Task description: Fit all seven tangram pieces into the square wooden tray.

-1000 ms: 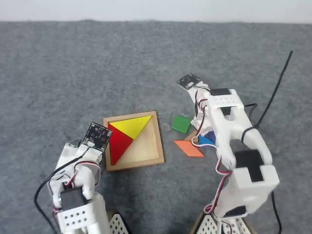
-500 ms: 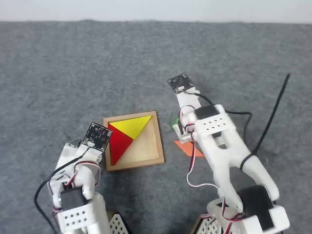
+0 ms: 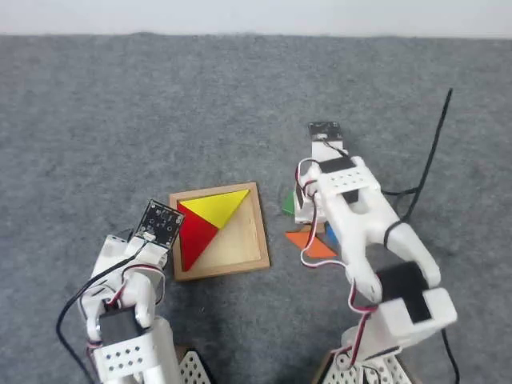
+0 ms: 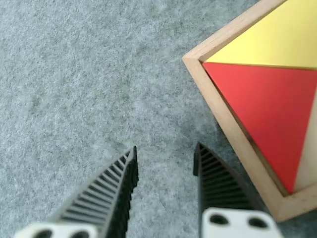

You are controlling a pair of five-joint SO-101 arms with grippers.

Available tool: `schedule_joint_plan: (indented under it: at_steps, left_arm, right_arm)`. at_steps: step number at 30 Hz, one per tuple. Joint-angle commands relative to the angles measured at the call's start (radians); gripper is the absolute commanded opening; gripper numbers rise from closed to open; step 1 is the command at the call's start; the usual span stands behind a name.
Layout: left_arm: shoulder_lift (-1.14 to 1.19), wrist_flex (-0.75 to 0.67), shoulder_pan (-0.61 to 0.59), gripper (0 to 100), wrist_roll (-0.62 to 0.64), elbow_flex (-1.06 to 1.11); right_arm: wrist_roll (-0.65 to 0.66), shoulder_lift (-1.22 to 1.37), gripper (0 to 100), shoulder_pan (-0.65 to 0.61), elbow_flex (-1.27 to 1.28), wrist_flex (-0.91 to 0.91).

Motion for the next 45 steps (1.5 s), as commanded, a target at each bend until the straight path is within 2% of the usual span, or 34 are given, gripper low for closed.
schedule_joint_plan:
  at_steps: [1, 6, 12, 18, 27, 32, 37, 39, 43, 45]
  left_arm:
    - [-0.018, 0.003, -0.008, 18, -0.009, -0.013]
    - [-0.018, 0.003, -0.008, 18, -0.009, -0.013]
    - [-0.018, 0.003, -0.008, 18, -0.009, -0.013]
    - [-0.018, 0.003, -0.008, 18, -0.009, -0.013]
    - [-0.018, 0.003, -0.008, 18, -0.009, -0.013]
    - [-0.018, 0.003, -0.008, 18, -0.009, -0.013]
    - [-0.018, 0.003, -0.008, 18, -0.009, -0.013]
    - [-0.018, 0.003, -0.008, 18, -0.009, -0.013]
    - [-0.018, 0.003, -0.008, 18, -0.009, -0.013]
    - [-0.018, 0.003, -0.008, 18, -0.009, -0.013]
  right_arm:
    - [-0.02, 0.024, 10.6, 0.007, -0.057, 0.039]
    - [-0.015, 0.03, 10.6, -0.061, -0.092, 0.133]
    - [-0.018, 0.082, 10.8, -0.088, -0.098, 0.142]
    - [-0.084, 0.166, 23.5, -0.087, -0.176, 0.15]
    - [-0.094, 0.28, 23.8, -0.094, -0.315, 0.206]
    - [-0.175, 0.291, 23.7, -0.116, -0.348, 0.206]
    - [-0.184, 0.302, 23.7, -0.143, -0.347, 0.206]
    - [-0.184, 0.302, 21.4, -0.14, -0.345, 0.206]
    - [-0.181, 0.302, 7.5, -0.14, -0.345, 0.223]
    - [-0.18, 0.302, 8.0, -0.14, -0.345, 0.242]
